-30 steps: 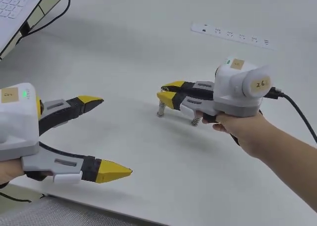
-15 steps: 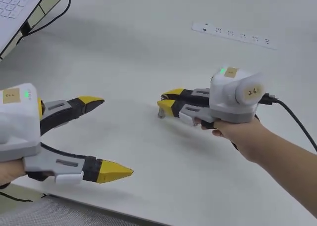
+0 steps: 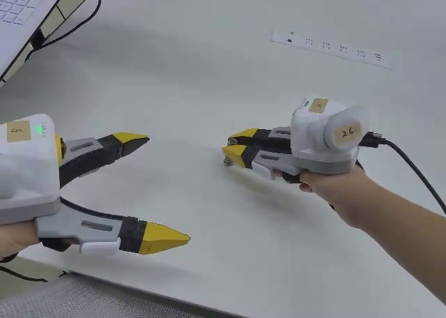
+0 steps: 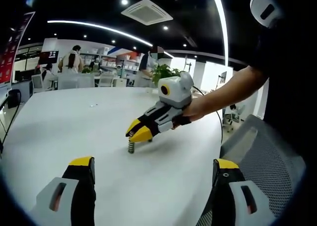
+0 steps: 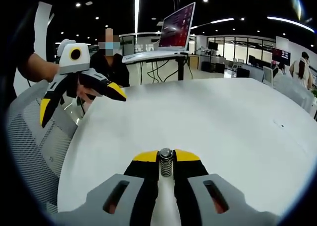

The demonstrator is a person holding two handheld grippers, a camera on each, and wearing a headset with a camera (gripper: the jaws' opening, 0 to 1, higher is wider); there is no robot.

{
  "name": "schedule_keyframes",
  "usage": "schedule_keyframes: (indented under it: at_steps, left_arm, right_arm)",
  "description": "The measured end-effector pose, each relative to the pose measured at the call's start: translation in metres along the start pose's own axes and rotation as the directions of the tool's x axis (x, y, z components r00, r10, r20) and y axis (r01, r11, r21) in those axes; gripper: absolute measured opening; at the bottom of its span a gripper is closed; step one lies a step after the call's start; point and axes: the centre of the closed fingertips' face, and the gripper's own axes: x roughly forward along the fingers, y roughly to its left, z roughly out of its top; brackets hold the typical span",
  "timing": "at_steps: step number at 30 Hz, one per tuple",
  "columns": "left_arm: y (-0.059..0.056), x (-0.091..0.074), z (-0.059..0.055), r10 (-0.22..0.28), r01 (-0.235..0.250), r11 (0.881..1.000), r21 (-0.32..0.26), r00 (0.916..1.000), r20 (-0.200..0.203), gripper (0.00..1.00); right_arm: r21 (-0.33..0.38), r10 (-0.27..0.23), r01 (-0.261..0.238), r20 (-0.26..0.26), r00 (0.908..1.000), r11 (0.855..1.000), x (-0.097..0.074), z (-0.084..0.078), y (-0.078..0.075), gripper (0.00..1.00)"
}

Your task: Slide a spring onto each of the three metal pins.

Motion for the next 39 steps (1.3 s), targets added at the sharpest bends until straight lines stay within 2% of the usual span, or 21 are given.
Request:
schedule_keyframes:
  at_steps: [23, 30, 39]
  left_arm:
    - [0.0, -0.004, -0.003, 0.003, -0.003, 1.0, -0.001, 1.0, -0.005, 0.96]
    - [-0.001, -0.004, -0.001, 0.005, -0.005, 1.0, -0.001, 1.0, 0.0, 0.96]
    - [-0.001, -0.003, 0.005, 0.008, -0.008, 1.0, 0.002, 1.0, 0.005, 0.98]
  right_arm:
    - [0.018, 0.002, -0.002, -0.006, 1.0, 1.0, -0.002, 0.005, 0.004, 0.12]
    - [0.015, 0.012, -0.012, 0.002, 0.9999, 1.0, -0.004, 0.008, 0.008, 0.17]
    - [0.01, -0.001, 0.001, 0.043, 0.9991, 1.0, -0.017, 0.02, 0.007, 0.3]
